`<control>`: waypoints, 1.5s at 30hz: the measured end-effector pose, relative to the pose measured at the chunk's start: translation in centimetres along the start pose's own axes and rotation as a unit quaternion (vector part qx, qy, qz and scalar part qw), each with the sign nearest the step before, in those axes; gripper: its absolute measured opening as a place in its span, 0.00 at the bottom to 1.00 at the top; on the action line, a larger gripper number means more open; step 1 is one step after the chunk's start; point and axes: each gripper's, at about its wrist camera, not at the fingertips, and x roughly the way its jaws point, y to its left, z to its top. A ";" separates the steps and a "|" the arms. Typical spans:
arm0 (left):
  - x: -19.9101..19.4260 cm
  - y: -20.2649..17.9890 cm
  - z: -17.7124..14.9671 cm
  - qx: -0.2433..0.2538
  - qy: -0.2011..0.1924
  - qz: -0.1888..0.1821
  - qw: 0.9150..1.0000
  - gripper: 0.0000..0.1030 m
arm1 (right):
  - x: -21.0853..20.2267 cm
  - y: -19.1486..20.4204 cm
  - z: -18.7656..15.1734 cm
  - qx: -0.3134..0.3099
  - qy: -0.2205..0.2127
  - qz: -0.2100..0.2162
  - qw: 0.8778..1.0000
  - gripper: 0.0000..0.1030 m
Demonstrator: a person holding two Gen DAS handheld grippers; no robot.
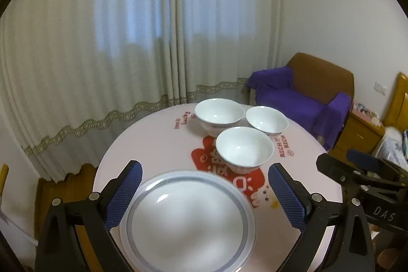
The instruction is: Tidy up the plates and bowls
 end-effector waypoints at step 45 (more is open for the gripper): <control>31.9 -2.8 8.5 0.055 0.265 -0.032 0.962 0.12 | 18.2 -4.0 2.6 0.039 0.220 0.066 0.972 0.18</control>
